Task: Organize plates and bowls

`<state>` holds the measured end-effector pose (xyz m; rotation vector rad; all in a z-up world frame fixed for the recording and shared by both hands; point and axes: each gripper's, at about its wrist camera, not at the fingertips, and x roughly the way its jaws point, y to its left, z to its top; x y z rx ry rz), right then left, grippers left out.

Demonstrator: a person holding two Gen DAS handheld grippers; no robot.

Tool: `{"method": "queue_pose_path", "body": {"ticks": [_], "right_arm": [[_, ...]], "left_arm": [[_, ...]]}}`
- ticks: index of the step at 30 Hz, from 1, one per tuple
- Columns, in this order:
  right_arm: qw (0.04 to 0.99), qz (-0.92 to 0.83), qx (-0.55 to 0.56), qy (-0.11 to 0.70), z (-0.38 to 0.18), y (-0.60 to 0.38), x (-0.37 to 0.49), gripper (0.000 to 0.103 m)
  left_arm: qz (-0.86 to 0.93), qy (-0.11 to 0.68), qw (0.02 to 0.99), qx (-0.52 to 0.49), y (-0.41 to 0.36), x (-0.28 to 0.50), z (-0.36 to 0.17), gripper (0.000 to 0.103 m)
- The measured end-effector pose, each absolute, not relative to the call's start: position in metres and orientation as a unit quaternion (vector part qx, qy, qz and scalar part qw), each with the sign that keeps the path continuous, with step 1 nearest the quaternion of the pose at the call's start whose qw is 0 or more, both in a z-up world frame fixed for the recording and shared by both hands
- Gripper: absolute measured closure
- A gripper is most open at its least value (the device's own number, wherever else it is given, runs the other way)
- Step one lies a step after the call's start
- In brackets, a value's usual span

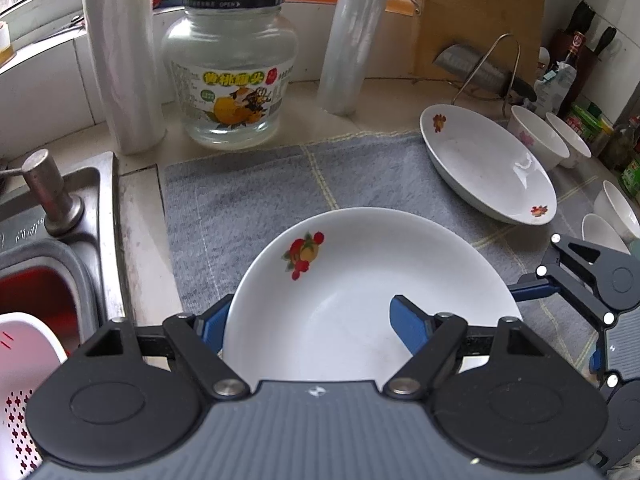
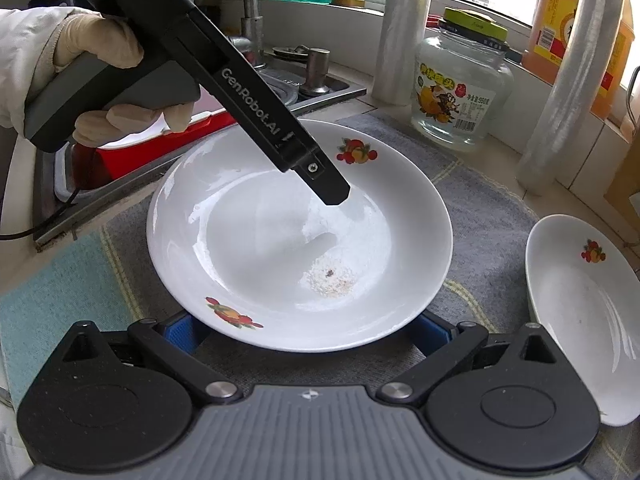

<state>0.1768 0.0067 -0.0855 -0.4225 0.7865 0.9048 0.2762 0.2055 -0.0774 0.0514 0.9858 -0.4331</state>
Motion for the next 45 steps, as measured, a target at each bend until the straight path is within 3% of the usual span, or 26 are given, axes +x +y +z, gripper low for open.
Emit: {"method": "queue_pose_path", "body": {"ticks": [6, 9, 12, 19, 45], "right_arm": [[0.806, 0.42, -0.203, 0.363, -0.087, 0.009, 0.173, 0.0], [0.809, 0.416, -0.205, 0.362, -0.085, 0.006, 0.17, 0.0], [0.818, 0.395, -0.211, 0.36, -0.077, -0.006, 0.162, 0.0], [0.852, 0.329, -0.179, 0.366, -0.049, -0.061, 0.14, 0.0], [0.884, 0.239, -0.092, 0.39, -0.064, -0.299, 0.081, 0.0]], "left_arm": [[-0.201, 0.465, 0.862, 0.026, 0.205, 0.274, -0.079, 0.021], [-0.188, 0.428, 0.883, 0.046, 0.204, 0.263, -0.073, 0.017], [-0.175, 0.37, 0.91, 0.075, 0.201, 0.245, -0.059, 0.007], [-0.204, 0.306, 0.923, 0.111, 0.162, 0.206, -0.032, 0.005], [-0.29, 0.377, 0.877, 0.072, -0.053, 0.152, -0.041, 0.004]]}}
